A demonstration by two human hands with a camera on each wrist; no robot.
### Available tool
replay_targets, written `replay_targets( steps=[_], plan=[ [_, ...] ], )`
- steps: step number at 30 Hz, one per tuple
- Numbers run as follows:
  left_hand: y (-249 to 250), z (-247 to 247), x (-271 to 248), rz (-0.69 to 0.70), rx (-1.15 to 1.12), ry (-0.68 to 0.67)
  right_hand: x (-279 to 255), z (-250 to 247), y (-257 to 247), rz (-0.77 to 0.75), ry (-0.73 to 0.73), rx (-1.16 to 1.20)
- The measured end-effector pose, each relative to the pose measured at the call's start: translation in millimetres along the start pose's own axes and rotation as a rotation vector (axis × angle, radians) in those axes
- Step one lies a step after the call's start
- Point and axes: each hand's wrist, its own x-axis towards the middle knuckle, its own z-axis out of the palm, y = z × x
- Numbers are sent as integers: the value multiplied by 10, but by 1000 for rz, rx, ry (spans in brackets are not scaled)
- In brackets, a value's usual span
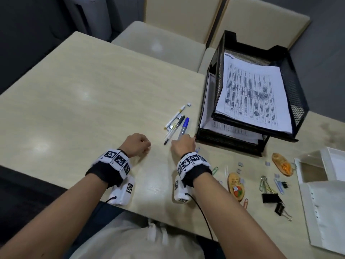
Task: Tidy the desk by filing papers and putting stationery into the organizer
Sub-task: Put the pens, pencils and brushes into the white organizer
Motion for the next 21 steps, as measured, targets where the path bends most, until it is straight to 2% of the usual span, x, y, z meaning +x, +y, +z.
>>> replay_targets(
  steps=[2, 5, 7, 9, 12, 15, 17, 21],
  plan=[
    [46, 20, 46, -4, -104, 28, -77, -63, 67, -6, 24, 83],
    [220, 72, 81, -35, -435, 10, -310, -53, 130, -151, 28, 160],
    [330, 97, 104, -43, -581, -52, -433, -2, 128, -287, -46, 123],
    [390, 98, 150, -39, -652, -61, -457, 23, 86, -362, -155, 101],
    [392, 35, 237, -74, -821, 64, -294, -4, 6, -305, -168, 224],
    [301, -86, 288, -101, -872, 230, 7, 32, -78, -163, -17, 228],
    [229, -148, 300, -89, -844, 249, 140, 71, -139, -96, 36, 154],
    [135, -198, 326, -86, -772, 206, 222, 106, -183, -40, 26, 29]
  ],
)
